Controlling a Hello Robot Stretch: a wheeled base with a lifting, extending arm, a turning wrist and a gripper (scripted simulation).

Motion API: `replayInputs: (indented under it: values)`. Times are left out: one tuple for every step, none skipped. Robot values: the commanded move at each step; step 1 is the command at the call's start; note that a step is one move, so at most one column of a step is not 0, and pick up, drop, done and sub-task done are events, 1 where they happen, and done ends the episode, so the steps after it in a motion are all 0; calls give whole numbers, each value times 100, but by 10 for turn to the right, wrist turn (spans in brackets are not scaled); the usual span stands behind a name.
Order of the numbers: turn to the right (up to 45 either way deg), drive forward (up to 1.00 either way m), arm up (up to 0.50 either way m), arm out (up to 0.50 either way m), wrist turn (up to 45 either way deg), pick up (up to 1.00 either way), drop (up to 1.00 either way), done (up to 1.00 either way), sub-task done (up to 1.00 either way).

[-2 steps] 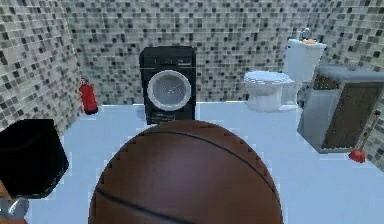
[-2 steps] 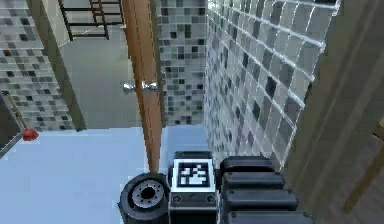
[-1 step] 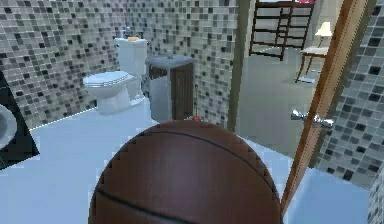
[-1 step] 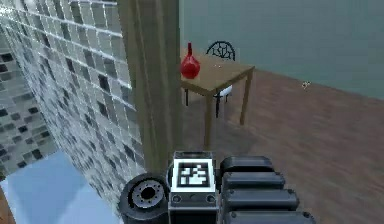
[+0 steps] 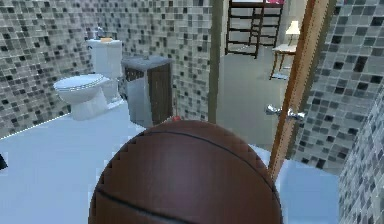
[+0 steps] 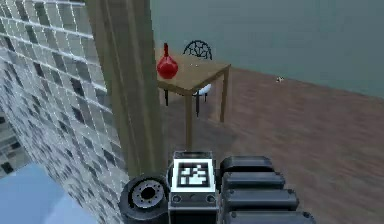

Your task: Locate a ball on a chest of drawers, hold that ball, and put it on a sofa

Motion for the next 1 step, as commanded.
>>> replayInputs:
  values:
    - [0,100,0,0,0,0,0,0,0]
